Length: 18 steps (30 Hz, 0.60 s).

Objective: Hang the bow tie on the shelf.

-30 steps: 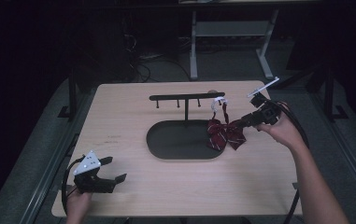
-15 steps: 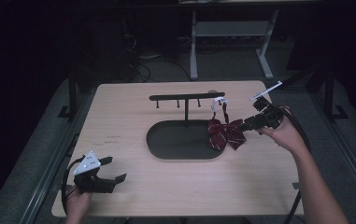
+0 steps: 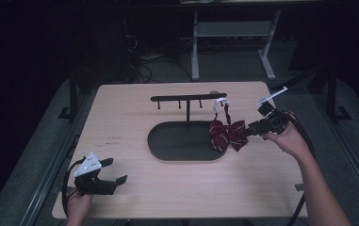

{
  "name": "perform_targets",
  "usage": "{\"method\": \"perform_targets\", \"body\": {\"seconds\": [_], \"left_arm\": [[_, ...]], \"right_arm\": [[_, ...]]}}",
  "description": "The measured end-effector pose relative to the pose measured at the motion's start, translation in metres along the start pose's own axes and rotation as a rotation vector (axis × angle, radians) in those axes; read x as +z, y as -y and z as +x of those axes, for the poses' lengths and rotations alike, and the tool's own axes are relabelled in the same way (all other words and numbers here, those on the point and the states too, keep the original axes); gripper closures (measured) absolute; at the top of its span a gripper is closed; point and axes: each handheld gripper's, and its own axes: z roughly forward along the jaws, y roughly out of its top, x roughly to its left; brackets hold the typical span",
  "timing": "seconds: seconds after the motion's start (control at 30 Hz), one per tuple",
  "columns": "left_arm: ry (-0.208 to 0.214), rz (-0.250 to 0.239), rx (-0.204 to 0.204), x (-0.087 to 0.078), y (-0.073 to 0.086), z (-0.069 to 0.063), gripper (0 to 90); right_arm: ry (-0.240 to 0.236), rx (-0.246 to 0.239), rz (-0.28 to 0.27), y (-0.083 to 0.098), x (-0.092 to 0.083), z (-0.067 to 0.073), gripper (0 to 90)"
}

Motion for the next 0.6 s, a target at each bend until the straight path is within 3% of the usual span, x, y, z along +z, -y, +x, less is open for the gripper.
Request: {"method": "perform_targets", "body": {"seconds": [0.6], "left_arm": [[-0.001,0.002,-0.002,0.000,0.000,0.000,13.0]], "right_arm": [[-0.015,0.029,-0.007,0.019,0.006,-0.002,39.7]]}}
